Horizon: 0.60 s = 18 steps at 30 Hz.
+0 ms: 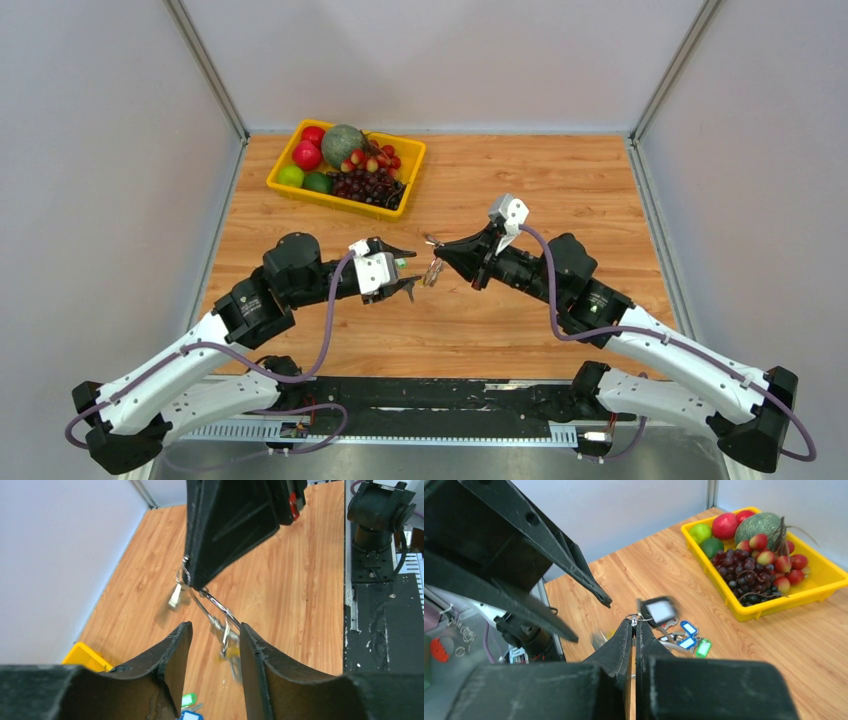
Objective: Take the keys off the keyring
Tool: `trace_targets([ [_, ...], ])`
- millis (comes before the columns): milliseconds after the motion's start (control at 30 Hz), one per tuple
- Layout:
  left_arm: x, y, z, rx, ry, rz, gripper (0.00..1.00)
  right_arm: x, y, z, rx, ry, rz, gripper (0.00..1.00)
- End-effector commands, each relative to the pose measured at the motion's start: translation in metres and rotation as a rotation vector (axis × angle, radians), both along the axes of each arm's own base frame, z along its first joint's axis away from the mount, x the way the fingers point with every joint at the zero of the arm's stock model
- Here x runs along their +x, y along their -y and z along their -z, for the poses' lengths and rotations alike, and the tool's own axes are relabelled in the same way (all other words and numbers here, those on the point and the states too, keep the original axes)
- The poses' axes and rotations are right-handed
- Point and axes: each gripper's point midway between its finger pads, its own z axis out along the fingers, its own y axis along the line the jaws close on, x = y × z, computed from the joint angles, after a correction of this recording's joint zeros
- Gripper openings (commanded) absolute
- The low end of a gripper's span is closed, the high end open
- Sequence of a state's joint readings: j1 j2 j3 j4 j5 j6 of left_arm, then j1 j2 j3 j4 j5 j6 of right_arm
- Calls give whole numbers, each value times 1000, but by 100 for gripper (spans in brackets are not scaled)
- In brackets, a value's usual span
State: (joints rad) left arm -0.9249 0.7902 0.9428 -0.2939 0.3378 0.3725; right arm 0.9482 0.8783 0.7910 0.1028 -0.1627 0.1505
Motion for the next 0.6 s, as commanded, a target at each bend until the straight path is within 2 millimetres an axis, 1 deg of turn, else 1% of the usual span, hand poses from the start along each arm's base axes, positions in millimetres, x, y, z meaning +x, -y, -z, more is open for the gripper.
trace_targets([
  [0,-2,2,-12,-78,5,-3,54,8,7,-41,66,28,61,0],
  [133,-1,3,-7,-78,-9,-7,59,7,8,-48,63,44,60,0],
  [333,2,5,-3,-81,-12,-15,61,2,11,-57,74,64,51,0],
  [567,5,9,7,-68,-41,-19,64,-3,15,-71,97,82,43,0],
])
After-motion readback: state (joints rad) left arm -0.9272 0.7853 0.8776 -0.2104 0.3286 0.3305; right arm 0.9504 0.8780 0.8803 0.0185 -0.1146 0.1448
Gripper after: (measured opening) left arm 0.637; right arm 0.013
